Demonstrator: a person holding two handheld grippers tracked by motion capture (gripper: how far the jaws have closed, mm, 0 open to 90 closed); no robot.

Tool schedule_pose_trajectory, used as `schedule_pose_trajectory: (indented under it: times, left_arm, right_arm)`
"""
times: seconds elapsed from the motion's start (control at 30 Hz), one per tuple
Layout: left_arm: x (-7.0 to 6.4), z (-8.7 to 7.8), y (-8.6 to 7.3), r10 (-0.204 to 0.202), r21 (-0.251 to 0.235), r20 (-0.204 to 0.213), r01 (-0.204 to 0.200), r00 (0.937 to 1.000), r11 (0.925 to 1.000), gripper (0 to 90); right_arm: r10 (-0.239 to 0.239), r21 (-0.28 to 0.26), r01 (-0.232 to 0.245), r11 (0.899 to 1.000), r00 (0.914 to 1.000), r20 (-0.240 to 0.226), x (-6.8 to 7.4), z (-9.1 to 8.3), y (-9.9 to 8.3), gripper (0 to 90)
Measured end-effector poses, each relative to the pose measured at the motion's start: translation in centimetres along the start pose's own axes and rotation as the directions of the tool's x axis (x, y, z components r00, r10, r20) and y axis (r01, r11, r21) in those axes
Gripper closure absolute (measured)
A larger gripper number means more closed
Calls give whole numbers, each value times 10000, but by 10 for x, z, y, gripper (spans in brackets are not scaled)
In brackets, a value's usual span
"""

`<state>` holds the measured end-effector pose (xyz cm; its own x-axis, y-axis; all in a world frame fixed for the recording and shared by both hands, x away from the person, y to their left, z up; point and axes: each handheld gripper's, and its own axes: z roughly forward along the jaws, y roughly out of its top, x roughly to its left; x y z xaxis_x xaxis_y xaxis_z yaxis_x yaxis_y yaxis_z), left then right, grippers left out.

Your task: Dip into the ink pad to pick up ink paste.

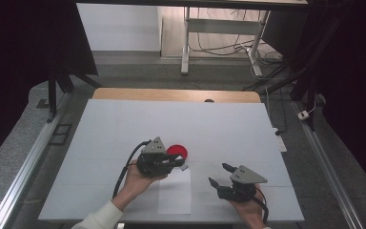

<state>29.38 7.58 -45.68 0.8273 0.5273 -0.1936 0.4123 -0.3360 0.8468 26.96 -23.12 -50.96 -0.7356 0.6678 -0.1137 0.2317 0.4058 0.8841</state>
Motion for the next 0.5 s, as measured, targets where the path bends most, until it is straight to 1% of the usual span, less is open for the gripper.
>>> schedule_pose_trajectory:
  times: [0.23, 0.3, 0.5]
  left_arm:
    - [0, 0, 0, 20, 13, 2, -20, 10000, 10000, 752]
    - [0, 0, 0, 30, 10, 23, -30, 10000, 10000, 752]
    - [0, 2, 1, 13, 19, 41, -13, 10000, 10000, 751]
  right_arm:
    - [-120, -24, 120, 9999, 9999, 66, 8, 8, 4, 282]
    - [-231, -53, 231, 9997, 9997, 96, 10, 10, 5, 285]
    - [-362, -31, 362, 9993, 9992, 143, 16, 15, 7, 294]
